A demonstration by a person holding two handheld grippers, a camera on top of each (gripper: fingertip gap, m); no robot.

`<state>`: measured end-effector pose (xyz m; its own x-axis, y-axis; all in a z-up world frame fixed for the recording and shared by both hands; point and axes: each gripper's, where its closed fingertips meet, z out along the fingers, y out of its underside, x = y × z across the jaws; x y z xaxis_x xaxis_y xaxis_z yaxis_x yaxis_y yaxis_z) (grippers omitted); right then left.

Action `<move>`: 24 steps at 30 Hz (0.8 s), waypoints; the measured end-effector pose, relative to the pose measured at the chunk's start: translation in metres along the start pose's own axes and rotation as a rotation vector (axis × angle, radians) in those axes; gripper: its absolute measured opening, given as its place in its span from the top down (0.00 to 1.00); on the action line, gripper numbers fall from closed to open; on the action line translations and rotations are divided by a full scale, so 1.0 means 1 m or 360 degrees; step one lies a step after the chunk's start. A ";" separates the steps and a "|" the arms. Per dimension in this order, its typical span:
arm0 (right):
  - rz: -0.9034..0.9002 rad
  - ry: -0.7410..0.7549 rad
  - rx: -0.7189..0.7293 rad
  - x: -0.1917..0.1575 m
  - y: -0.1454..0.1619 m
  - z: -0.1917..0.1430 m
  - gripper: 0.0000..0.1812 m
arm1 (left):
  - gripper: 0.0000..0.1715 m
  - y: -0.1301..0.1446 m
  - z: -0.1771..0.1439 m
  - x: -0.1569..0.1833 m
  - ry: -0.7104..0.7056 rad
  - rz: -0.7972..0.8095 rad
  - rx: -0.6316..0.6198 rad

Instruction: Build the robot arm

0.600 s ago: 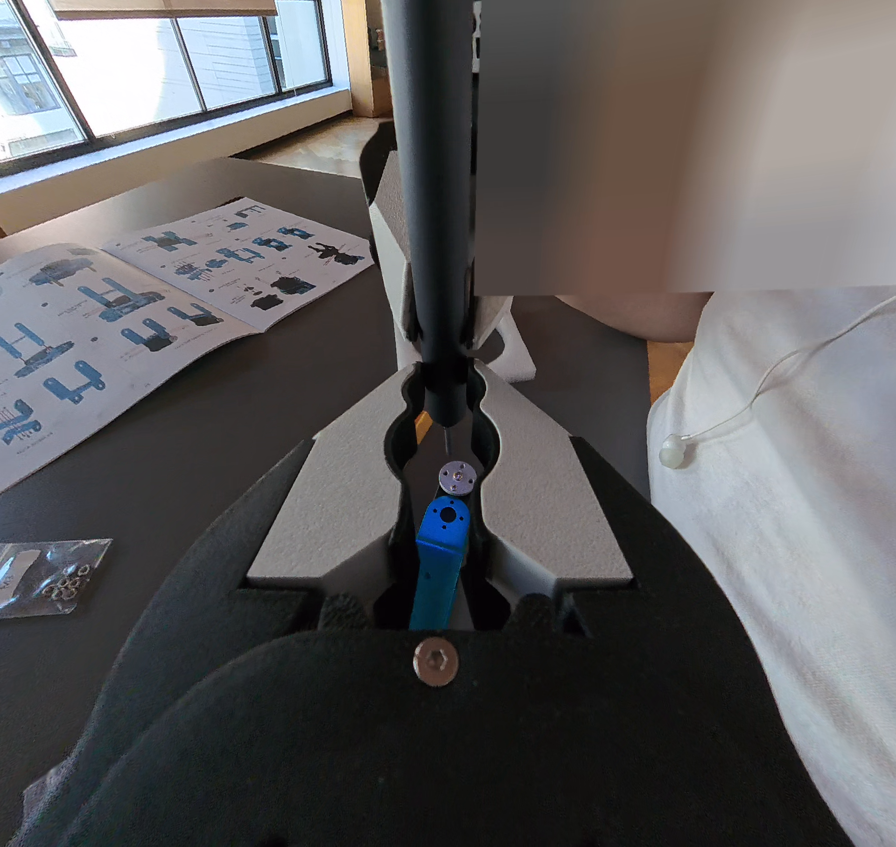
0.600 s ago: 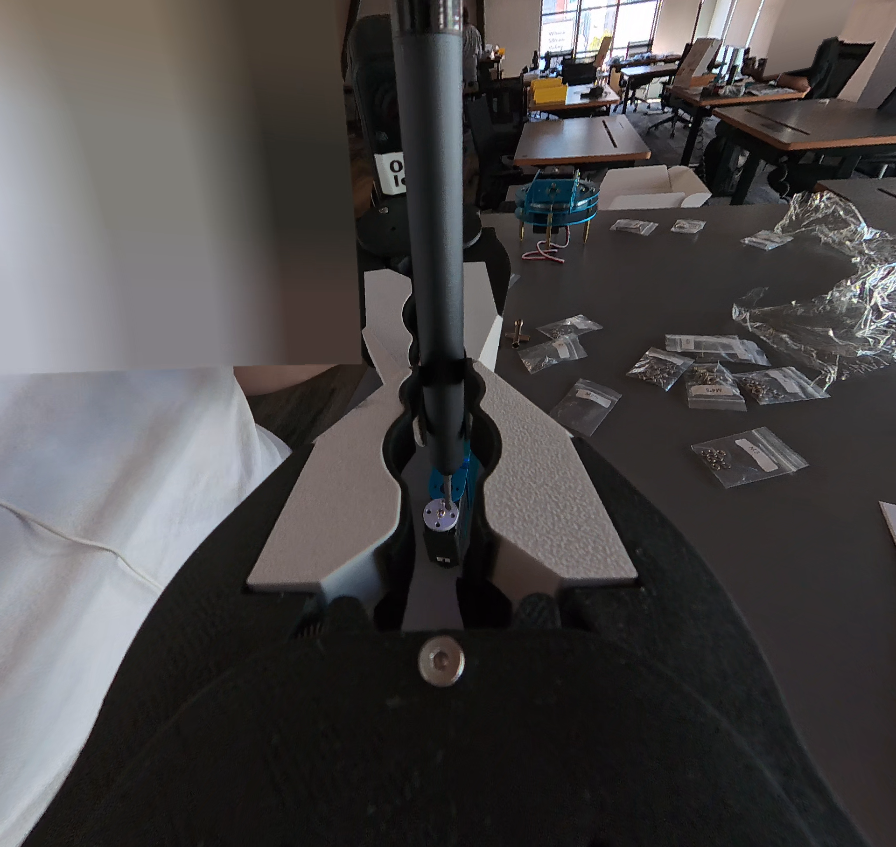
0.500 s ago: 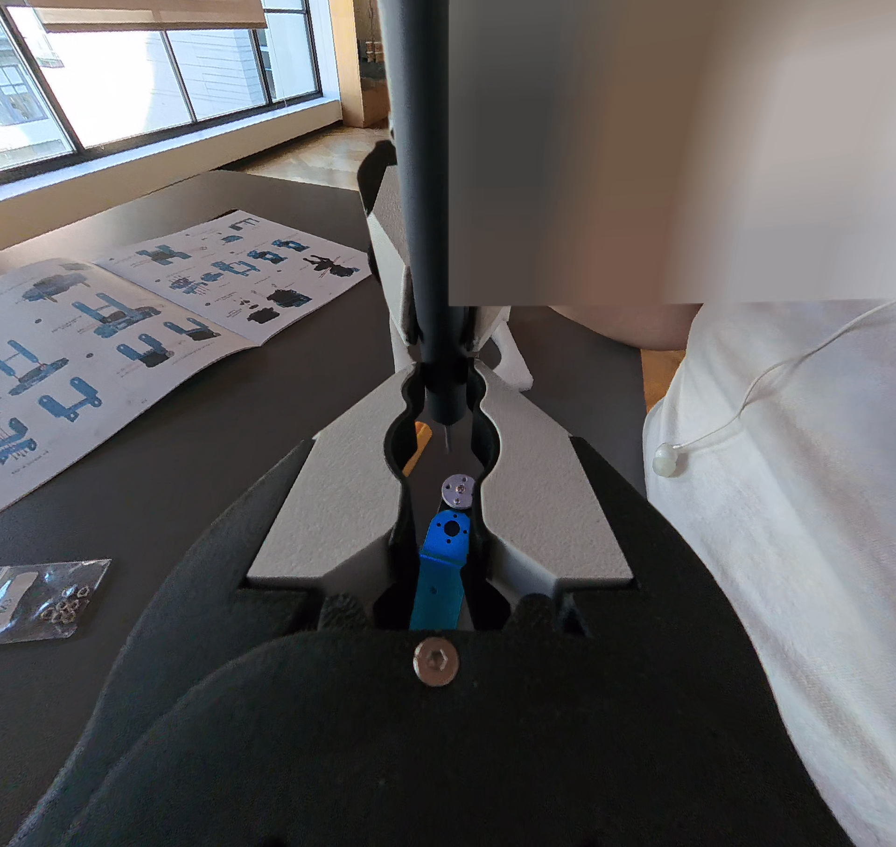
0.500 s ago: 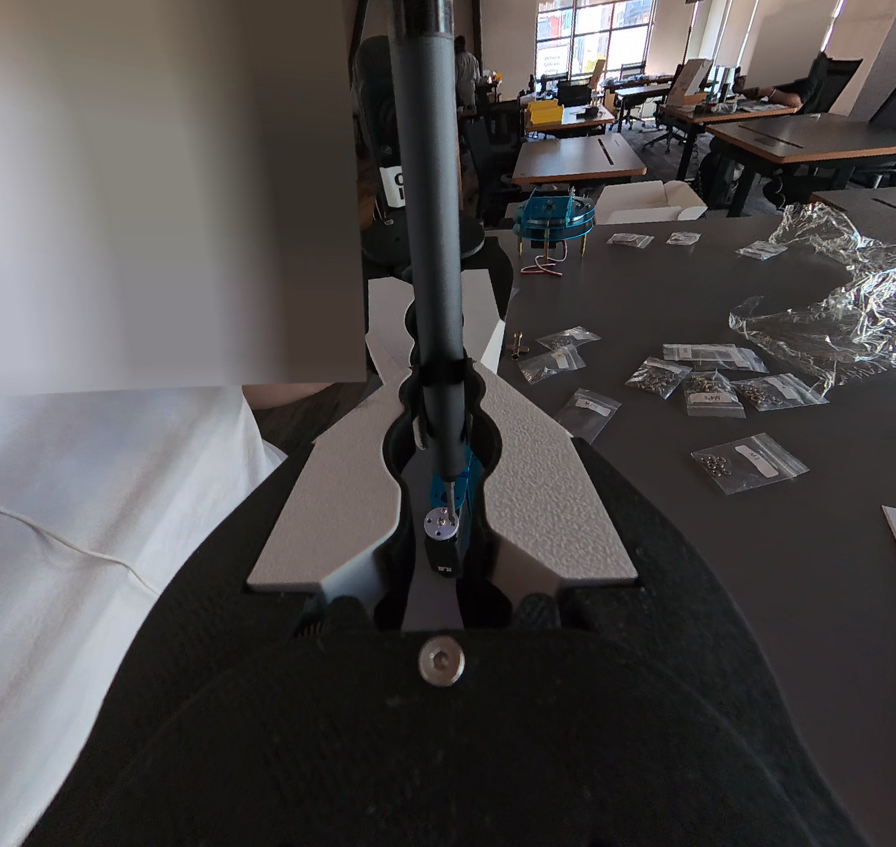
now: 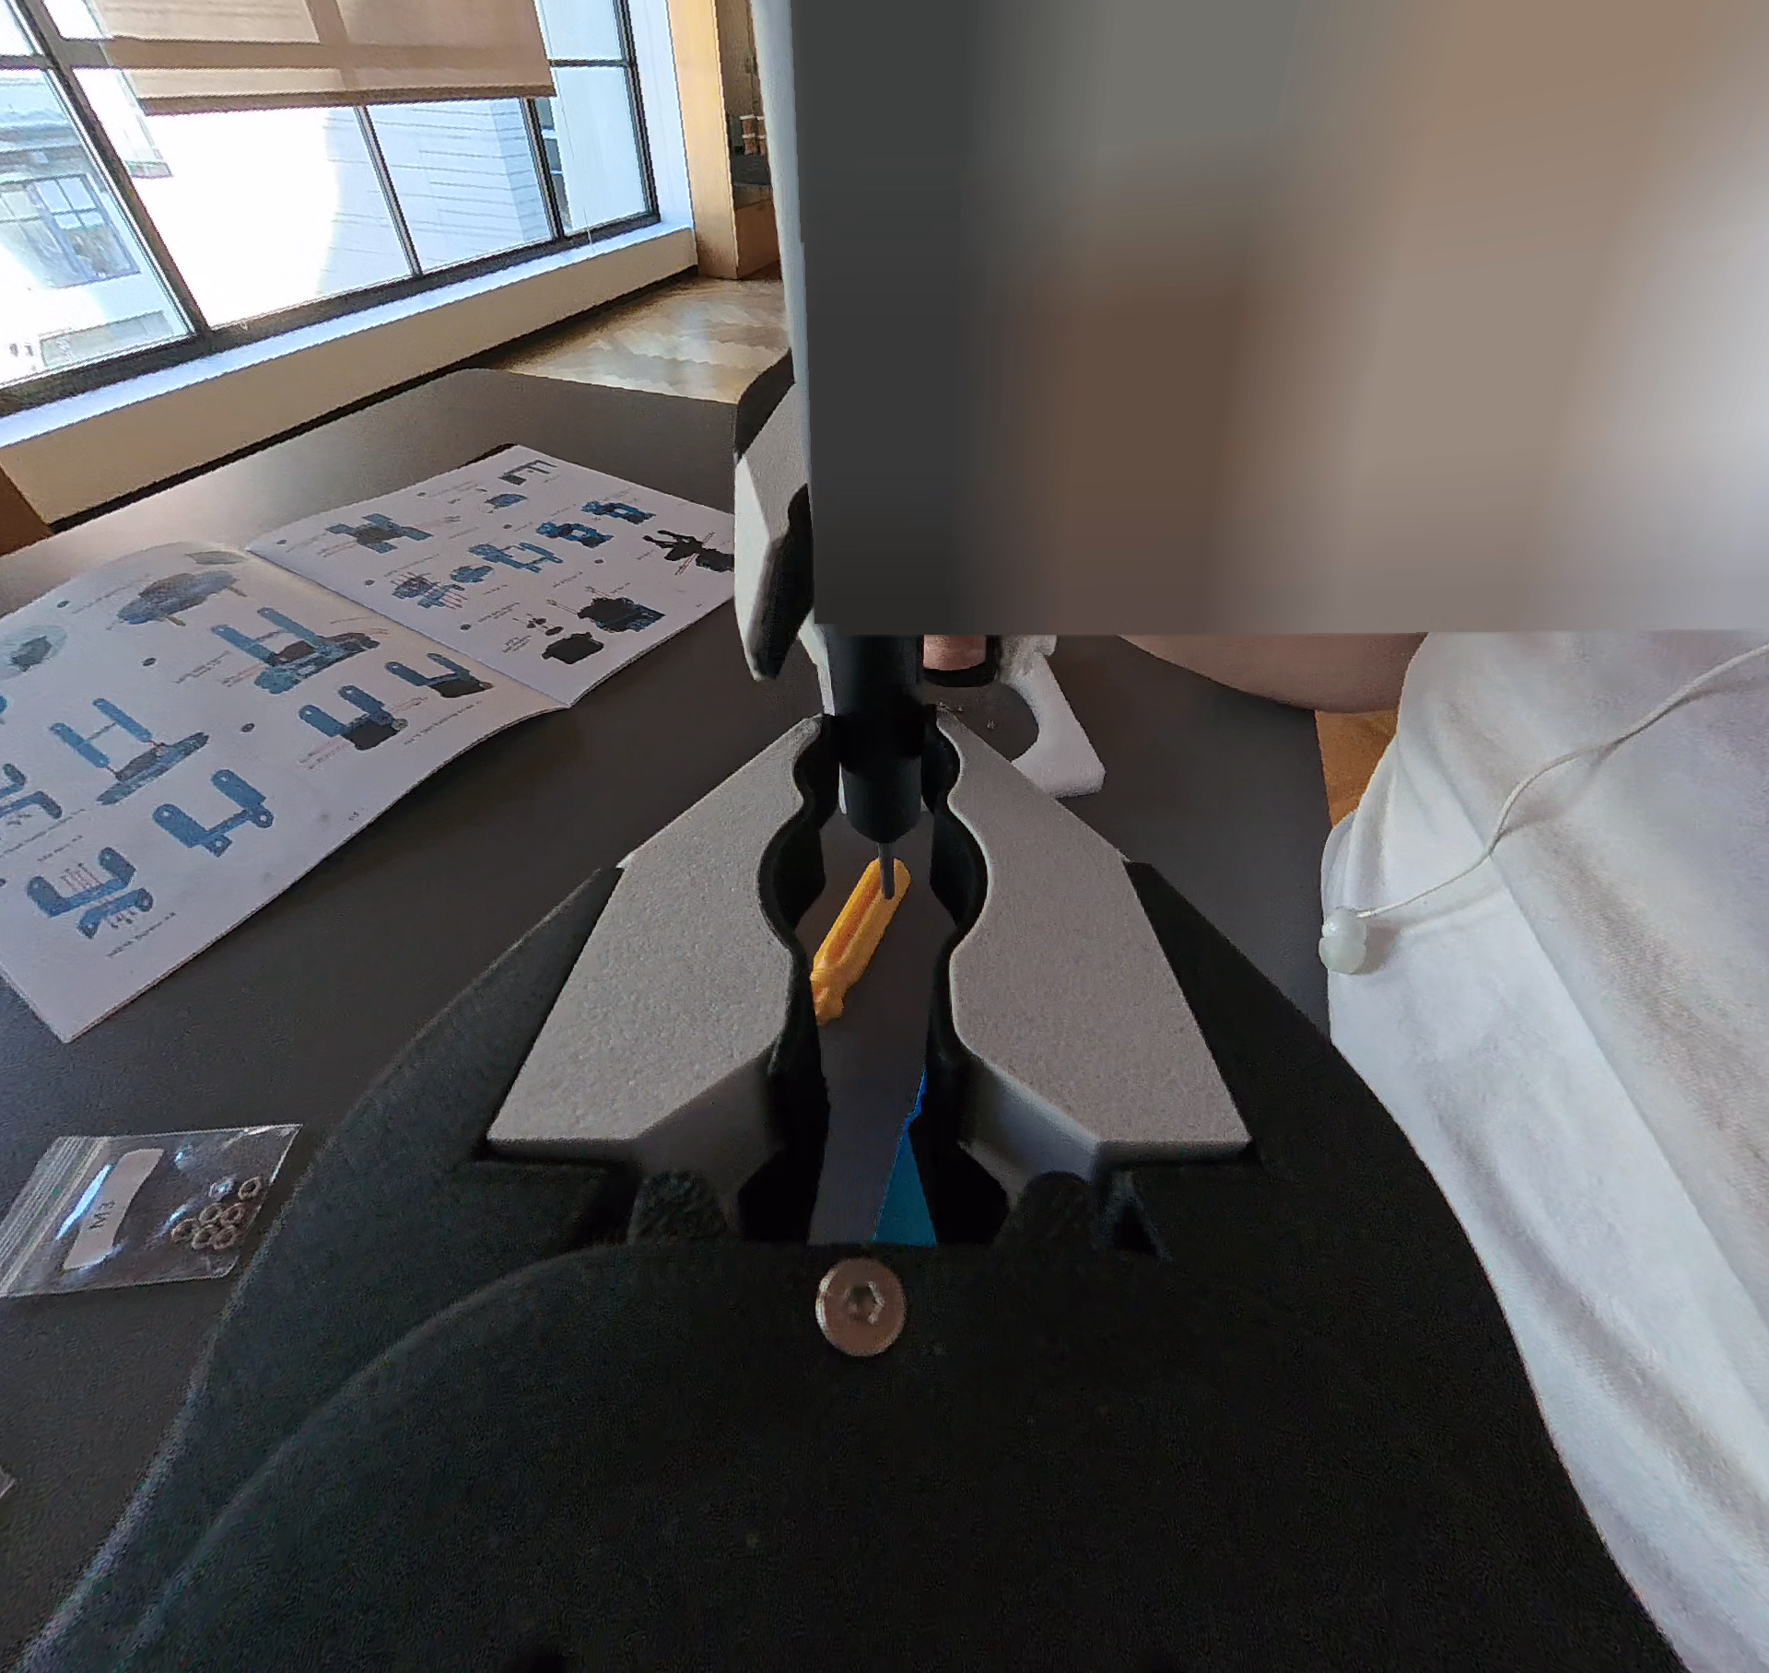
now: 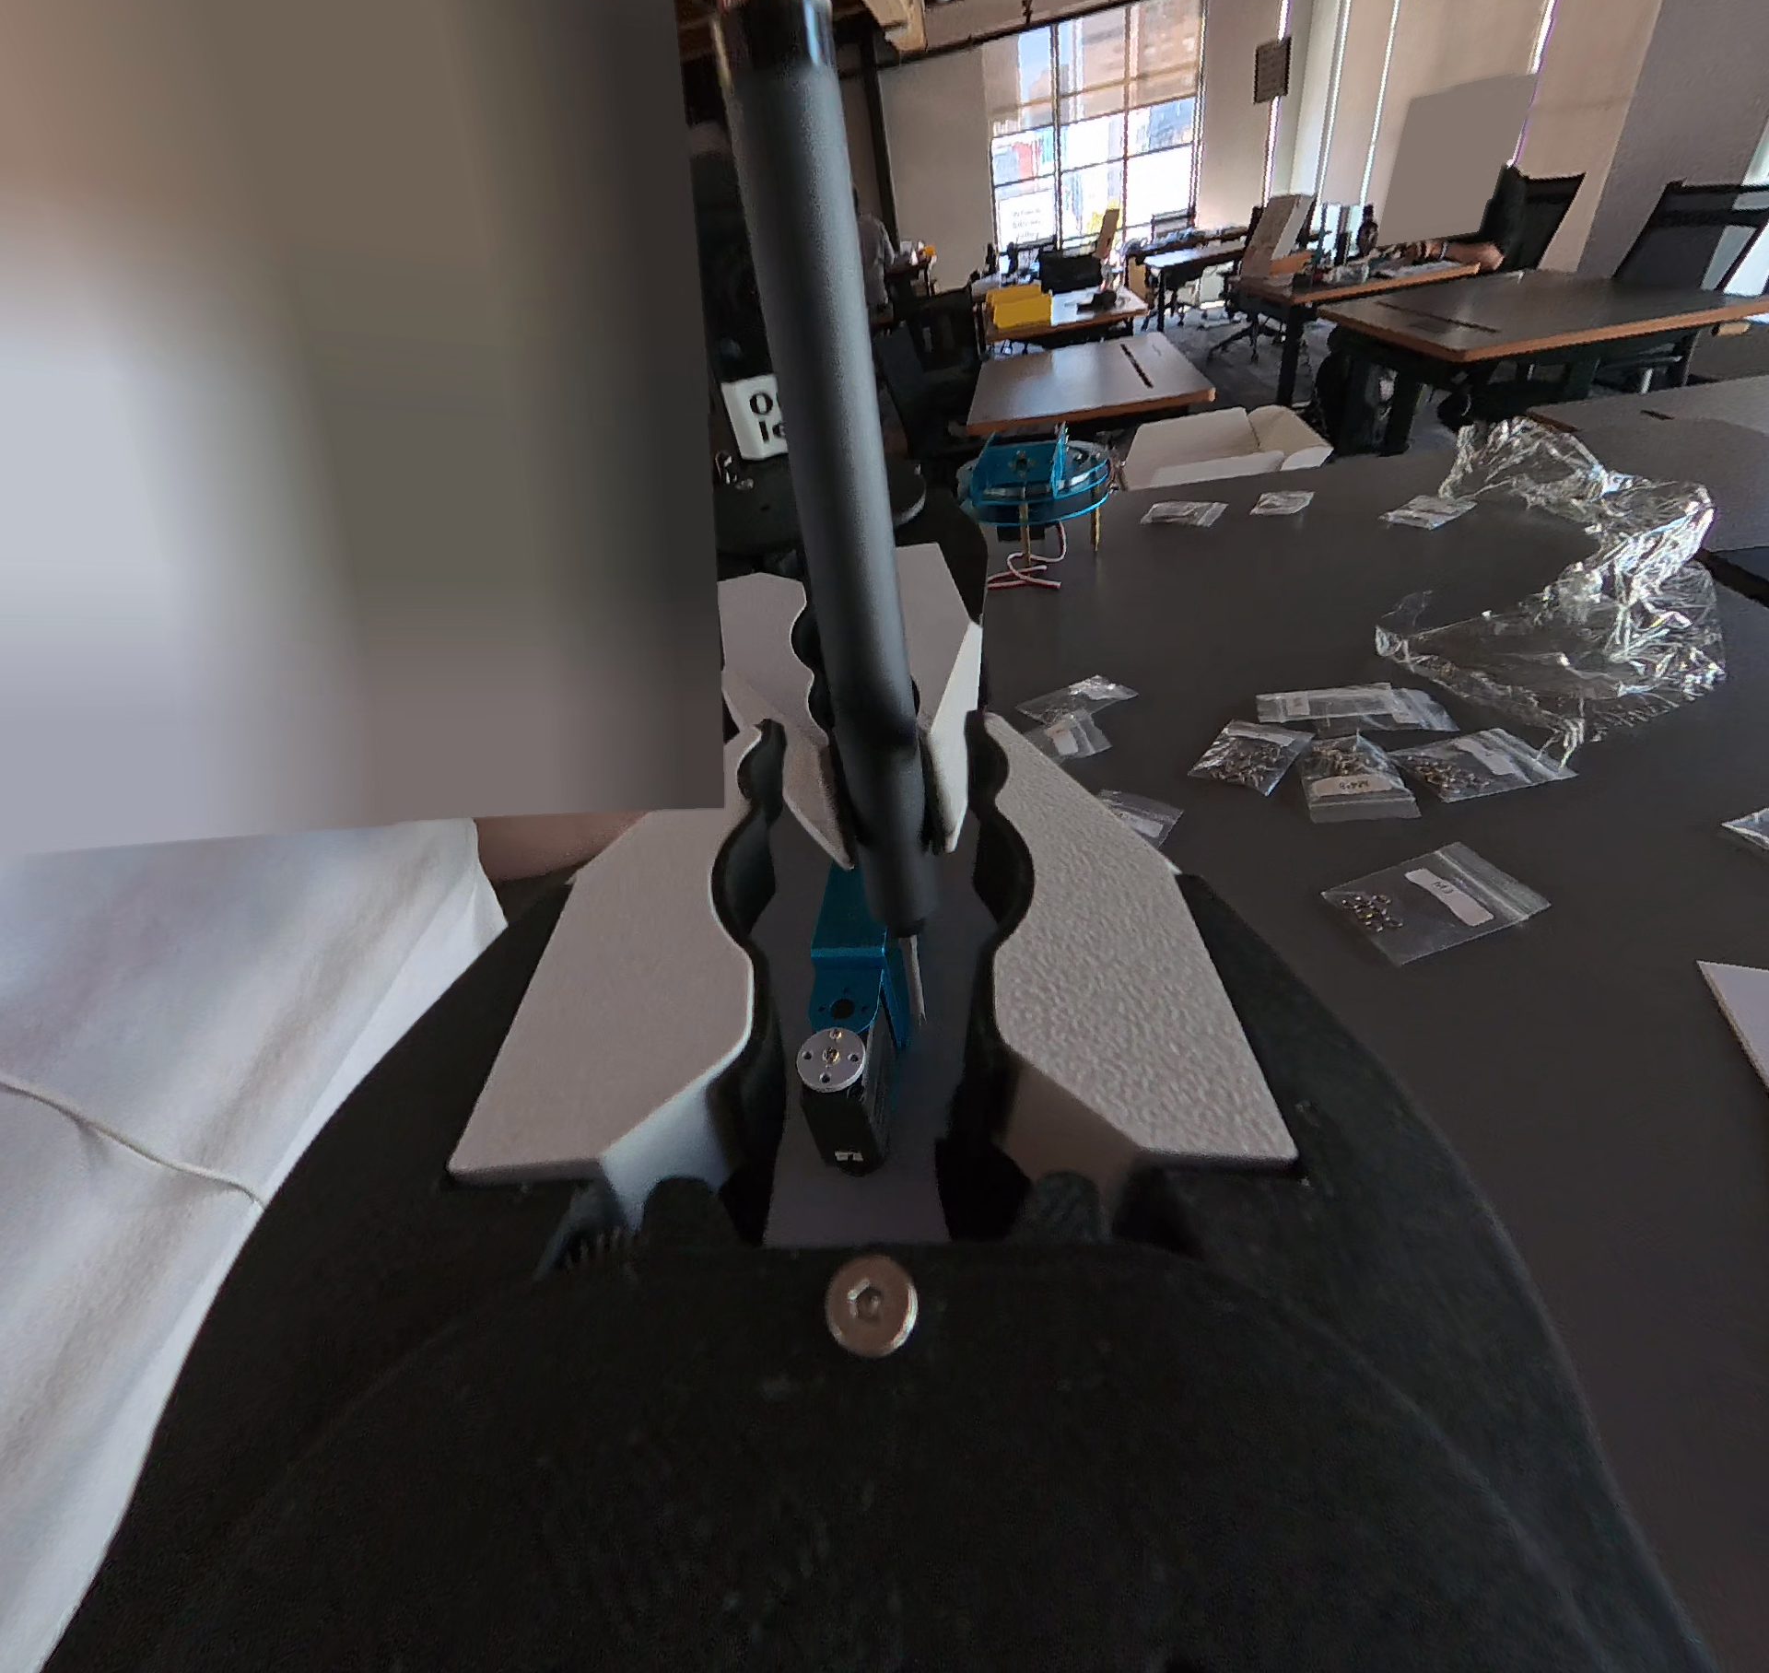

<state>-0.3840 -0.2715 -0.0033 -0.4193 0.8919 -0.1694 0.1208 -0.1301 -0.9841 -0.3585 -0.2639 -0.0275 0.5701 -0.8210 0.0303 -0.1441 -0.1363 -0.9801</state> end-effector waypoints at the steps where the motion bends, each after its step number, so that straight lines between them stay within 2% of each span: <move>1: -0.0006 0.0008 0.0021 0.001 -0.003 -0.003 0.78 | 0.91 0.000 -0.002 -0.002 -0.0011 -0.0013 0.0018; 4: -0.0095 0.0051 0.0022 0.003 -0.007 -0.013 0.77 | 0.91 0.002 -0.011 -0.008 -0.0052 -0.0049 0.0058; 6: -0.0138 0.0098 -0.0055 0.004 0.003 -0.019 0.77 | 0.91 0.003 -0.020 -0.013 -0.0095 -0.0069 0.0067; 13: -0.0099 0.0027 -0.0436 -0.016 0.086 -0.006 0.77 | 0.91 -0.006 -0.062 -0.035 -0.0258 -0.0119 0.0139; 18: -0.0130 0.0025 -0.0505 -0.014 0.100 0.003 0.81 | 0.91 -0.013 -0.078 -0.044 -0.0300 -0.0124 0.0193; 24: -0.0115 0.0026 -0.0531 -0.012 0.106 0.004 0.83 | 0.91 -0.012 -0.082 -0.050 -0.0293 -0.0151 0.0213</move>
<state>-0.3701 -0.2974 -0.1064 -0.4234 0.9008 -0.0961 0.3799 0.0803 -0.9215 -0.4517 -0.2664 -0.0015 0.7155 -0.6916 0.0991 0.0184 -0.1231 -0.9922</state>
